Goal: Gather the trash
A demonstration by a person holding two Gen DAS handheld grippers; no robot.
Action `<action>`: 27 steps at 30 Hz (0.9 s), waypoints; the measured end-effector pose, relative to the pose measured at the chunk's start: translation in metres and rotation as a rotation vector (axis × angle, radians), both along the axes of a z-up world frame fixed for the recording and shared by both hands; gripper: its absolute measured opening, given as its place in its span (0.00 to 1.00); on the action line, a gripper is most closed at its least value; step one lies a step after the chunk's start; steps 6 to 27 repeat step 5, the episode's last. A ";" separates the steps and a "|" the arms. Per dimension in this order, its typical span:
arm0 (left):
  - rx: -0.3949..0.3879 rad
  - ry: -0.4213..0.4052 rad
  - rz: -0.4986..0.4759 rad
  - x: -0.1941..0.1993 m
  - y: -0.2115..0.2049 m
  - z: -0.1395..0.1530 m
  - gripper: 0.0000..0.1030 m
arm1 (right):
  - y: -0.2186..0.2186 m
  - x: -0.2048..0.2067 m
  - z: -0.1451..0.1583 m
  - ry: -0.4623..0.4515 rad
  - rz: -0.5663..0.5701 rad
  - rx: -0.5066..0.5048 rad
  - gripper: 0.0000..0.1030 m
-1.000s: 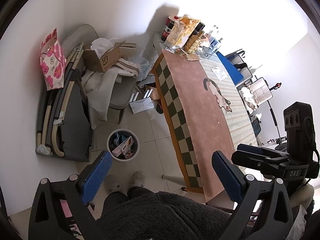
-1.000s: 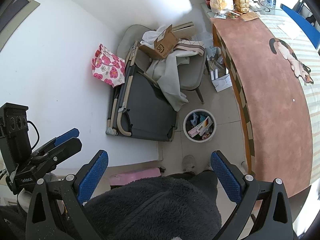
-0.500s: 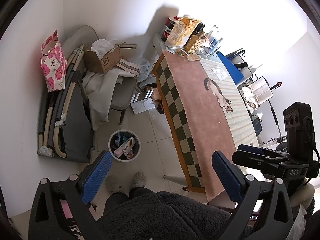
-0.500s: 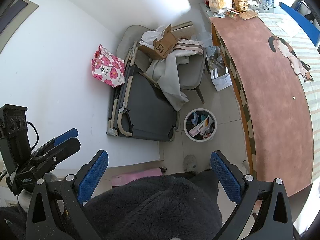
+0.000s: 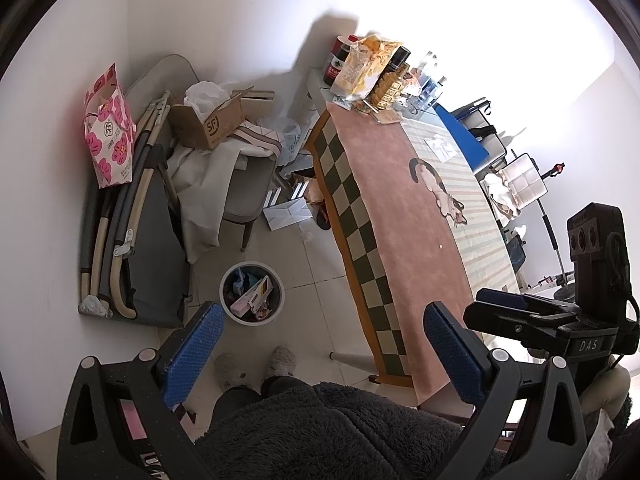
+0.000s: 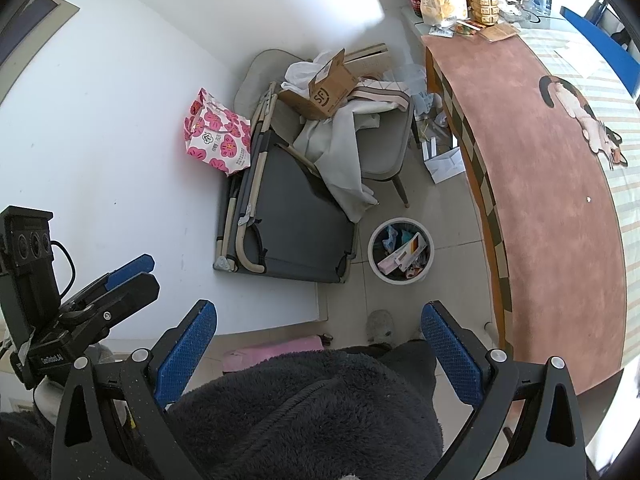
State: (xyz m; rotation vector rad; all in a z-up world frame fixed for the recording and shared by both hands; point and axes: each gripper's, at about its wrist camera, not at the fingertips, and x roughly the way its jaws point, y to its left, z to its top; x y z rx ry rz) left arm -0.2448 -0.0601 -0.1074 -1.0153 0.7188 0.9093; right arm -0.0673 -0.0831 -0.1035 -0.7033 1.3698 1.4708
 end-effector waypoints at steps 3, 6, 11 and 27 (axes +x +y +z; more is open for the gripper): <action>0.002 0.004 -0.005 -0.003 0.005 0.001 0.99 | 0.001 -0.001 0.000 0.002 -0.002 0.001 1.00; 0.003 0.005 -0.006 -0.003 0.006 0.000 0.99 | 0.004 -0.003 0.001 0.001 -0.004 0.003 1.00; 0.003 0.005 -0.006 -0.003 0.006 0.000 0.99 | 0.004 -0.003 0.001 0.001 -0.004 0.003 1.00; 0.003 0.005 -0.006 -0.003 0.006 0.000 0.99 | 0.004 -0.003 0.001 0.001 -0.004 0.003 1.00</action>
